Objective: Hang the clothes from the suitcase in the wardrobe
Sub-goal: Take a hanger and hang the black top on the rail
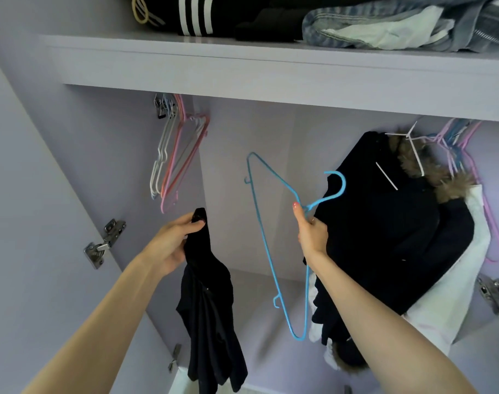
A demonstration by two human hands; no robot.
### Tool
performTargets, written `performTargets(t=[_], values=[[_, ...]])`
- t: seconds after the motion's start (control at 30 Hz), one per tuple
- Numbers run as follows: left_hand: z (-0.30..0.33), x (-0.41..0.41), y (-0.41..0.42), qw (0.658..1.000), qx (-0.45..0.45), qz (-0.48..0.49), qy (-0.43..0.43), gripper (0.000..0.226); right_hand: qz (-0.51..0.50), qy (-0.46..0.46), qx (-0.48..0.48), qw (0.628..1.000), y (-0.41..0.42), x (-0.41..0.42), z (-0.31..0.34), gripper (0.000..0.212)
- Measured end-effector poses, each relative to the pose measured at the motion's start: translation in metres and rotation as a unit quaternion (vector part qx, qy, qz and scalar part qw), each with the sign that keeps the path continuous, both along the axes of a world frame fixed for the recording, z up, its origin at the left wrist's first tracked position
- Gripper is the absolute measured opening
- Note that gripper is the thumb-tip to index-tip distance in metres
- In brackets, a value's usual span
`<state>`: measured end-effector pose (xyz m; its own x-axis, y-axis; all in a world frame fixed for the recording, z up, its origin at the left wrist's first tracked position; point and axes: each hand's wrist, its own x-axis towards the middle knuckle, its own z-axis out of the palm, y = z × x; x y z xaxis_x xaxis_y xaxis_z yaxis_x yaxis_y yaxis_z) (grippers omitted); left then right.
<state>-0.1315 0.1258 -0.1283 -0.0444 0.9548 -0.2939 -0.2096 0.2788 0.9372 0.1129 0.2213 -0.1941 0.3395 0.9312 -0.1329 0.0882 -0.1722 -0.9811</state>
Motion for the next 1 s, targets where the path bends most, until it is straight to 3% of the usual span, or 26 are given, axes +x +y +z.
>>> performTargets(t=[0.1,0.2,0.33,0.57,0.73,0.87,1.0], values=[[0.001,0.001,0.002,0.999,0.008,0.004,0.042,0.027,0.028,-0.005,-0.019,0.999,0.001,-0.001,0.01,0.065],[0.002,0.001,0.006,0.996,0.016,0.052,0.071,0.034,0.09,0.008,-0.055,0.994,0.003,-0.001,0.012,0.051],[-0.001,-0.005,0.011,0.99,0.001,0.113,0.082,0.041,0.151,-0.045,-0.1,0.983,-0.001,0.002,0.003,0.042],[-0.007,-0.017,0.017,0.977,-0.012,0.167,0.132,0.047,0.095,-0.141,-0.066,0.983,0.003,0.019,-0.002,0.05],[-0.01,-0.021,0.019,0.949,0.018,0.176,0.259,0.049,0.091,-0.162,-0.041,0.982,0.005,0.025,0.0,0.049],[-0.015,-0.013,0.019,0.896,0.085,0.13,0.416,0.05,0.11,-0.155,-0.029,0.981,0.003,0.019,0.005,0.05],[-0.015,0.002,0.022,0.871,0.129,0.069,0.469,0.047,0.131,-0.206,-0.007,0.97,-0.002,-0.002,0.021,0.059]])
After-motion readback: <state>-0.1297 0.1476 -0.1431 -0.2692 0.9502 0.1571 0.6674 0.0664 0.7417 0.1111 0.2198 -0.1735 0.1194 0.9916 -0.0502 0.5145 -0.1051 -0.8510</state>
